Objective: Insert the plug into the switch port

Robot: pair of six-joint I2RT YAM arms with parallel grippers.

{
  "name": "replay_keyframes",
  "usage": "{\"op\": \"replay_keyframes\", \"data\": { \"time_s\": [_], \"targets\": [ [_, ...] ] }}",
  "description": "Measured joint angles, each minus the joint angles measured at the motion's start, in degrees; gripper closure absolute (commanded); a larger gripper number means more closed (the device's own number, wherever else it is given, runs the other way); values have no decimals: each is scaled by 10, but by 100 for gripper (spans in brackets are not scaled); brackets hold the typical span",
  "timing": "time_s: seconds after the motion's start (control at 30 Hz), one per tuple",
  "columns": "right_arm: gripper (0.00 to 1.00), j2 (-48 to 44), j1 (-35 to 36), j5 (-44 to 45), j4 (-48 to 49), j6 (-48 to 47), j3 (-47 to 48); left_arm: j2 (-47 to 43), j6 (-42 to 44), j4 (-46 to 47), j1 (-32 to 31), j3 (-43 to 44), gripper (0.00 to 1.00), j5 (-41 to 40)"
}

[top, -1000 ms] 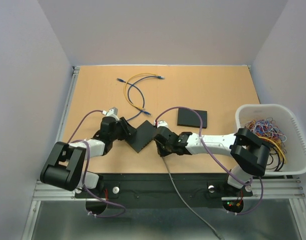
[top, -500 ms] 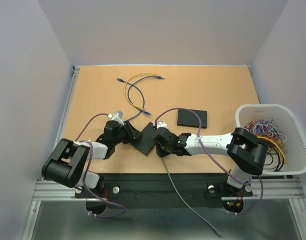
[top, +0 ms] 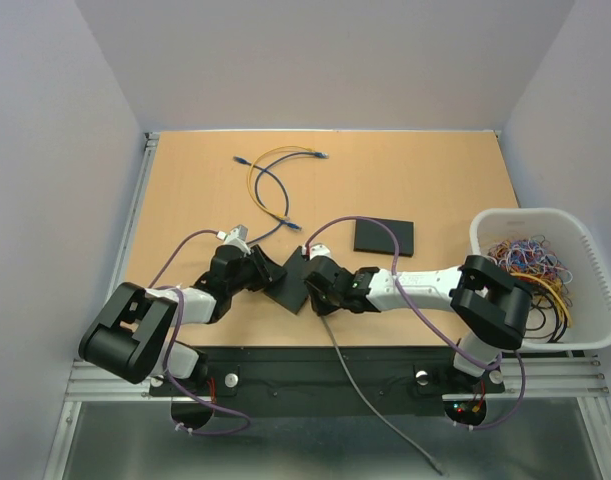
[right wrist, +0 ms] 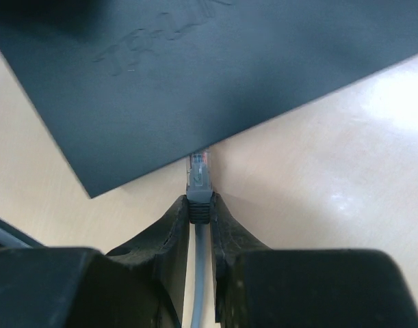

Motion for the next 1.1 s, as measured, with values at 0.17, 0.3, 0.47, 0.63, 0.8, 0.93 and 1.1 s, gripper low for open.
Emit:
{"op": "replay_keyframes", "data": {
  "time_s": [0.17, 0.3, 0.47, 0.63, 0.8, 0.93, 1.1],
  "targets": [
    [99, 11, 13, -12, -1, -12, 11, 0, 3, 1, -2, 0, 51, -7],
    [100, 18, 17, -17, -5, -20, 21, 0, 10, 4, -3, 0, 51, -15],
    [100, 22, 17, -20, -9, -30, 27, 1, 20, 6, -3, 0, 52, -17],
    [100, 23, 18, -20, -9, -58, 28, 4, 31, 11, -5, 1, 52, -17],
    [100, 26, 18, -19, -22, -95, 37, 8, 46, 8, -11, 8, 52, -17],
    [100, 26, 18, -8, -40, -126, 44, 10, 56, -2, -22, 16, 51, -22],
    [100, 34, 18, 7, -62, -157, 60, 10, 68, -11, -41, 24, 51, -36]
  ]
}}
